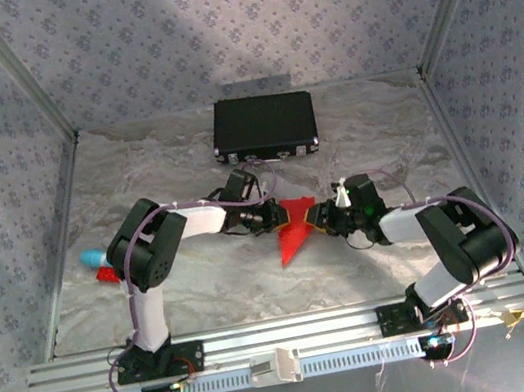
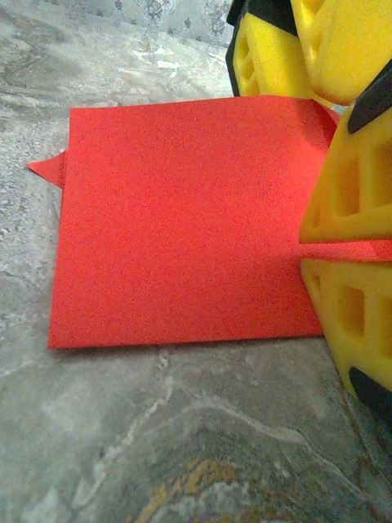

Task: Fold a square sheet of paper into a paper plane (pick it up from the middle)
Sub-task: Fold the wing for the fifth time at the center of the table.

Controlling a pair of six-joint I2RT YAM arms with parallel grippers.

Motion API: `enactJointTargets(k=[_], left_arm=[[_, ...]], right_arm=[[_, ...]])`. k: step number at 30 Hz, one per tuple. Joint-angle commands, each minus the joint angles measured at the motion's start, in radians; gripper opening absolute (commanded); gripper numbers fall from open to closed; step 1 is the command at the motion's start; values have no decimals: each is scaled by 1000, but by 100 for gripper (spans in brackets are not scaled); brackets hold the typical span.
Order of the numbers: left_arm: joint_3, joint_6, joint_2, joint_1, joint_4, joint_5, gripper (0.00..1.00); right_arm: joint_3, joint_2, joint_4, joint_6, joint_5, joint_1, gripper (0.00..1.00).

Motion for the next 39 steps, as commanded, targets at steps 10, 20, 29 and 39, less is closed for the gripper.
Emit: enactJointTargets(k=[10,20,29,39], left_arm=[[-26,18,-9,2,-57,-20,13],[-21,16,-6,4,-49,-13,13],[-21,16,-21,4,-44,-8,14],[-56,55,-141,2,-27,-49,38]], right_arm=[[33,65,48,-63,-100,-41,29],[51,126,104,-84,-157,-66,26],[41,150,100,-89,-161,-80,14],[-4,61,112,0,-70,-71,4]])
